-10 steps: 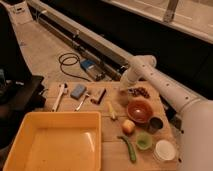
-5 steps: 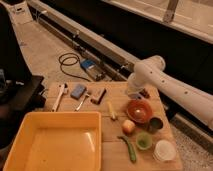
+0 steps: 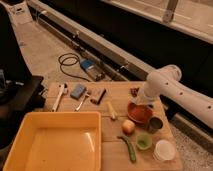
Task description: Place towel in plastic cup
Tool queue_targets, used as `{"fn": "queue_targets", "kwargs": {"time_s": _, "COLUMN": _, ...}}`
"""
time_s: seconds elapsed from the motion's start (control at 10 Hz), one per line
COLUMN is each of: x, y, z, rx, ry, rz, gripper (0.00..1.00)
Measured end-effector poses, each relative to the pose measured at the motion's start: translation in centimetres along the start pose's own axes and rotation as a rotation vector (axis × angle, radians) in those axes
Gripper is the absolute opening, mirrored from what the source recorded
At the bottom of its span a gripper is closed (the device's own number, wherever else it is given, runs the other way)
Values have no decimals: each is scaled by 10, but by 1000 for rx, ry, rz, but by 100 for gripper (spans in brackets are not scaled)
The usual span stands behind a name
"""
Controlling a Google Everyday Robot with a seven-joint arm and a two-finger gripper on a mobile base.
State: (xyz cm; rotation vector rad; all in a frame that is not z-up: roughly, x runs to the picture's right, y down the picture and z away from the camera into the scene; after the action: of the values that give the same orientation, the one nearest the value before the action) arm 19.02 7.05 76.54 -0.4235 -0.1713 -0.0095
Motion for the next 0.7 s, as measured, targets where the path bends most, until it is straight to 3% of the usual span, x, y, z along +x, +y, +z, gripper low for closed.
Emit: {"fn": "queue_targets", "kwargs": {"time_s": 0.7, "x": 1, "y": 2, "z": 1, "rx": -5, "ry": 4, "rz": -4, "gripper": 0}}
